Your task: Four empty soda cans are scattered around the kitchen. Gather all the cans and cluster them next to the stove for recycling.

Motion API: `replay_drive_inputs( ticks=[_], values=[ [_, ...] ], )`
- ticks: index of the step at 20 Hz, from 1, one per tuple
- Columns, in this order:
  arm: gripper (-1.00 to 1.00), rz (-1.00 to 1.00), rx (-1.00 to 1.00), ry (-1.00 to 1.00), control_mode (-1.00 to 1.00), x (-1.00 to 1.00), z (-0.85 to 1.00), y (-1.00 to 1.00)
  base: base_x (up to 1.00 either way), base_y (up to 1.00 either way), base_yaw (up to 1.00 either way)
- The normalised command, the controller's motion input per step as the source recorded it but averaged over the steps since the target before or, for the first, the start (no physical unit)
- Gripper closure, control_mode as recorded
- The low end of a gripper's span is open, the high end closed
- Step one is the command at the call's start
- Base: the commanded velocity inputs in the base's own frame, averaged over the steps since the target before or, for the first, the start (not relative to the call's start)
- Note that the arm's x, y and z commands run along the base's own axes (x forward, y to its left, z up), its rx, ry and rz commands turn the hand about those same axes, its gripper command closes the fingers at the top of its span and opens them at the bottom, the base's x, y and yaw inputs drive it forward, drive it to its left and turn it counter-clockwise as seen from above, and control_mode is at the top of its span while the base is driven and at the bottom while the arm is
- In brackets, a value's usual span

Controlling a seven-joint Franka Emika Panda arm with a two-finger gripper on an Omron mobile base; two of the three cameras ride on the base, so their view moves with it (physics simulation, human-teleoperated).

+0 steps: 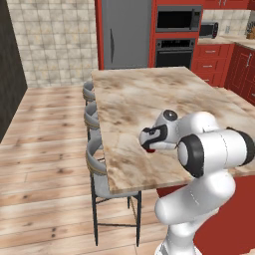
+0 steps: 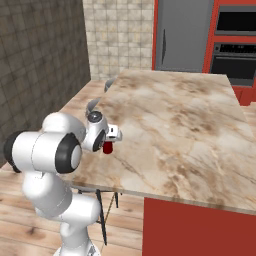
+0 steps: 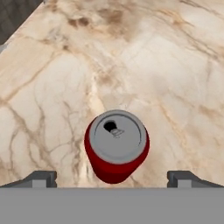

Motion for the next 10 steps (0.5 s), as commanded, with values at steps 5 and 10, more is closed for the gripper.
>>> replay_drive_inputs(
  ticks=[5,10],
  values=[
    [-1.00,0.00,0.00,0.00,-1.00,0.30,-0.19,0.00,0.00,0.00,0.00],
    [-1.00,0.00,0.00,0.00,-1.00,0.29,-0.24,0.00,0.00,0.00,0.00]
  ],
)
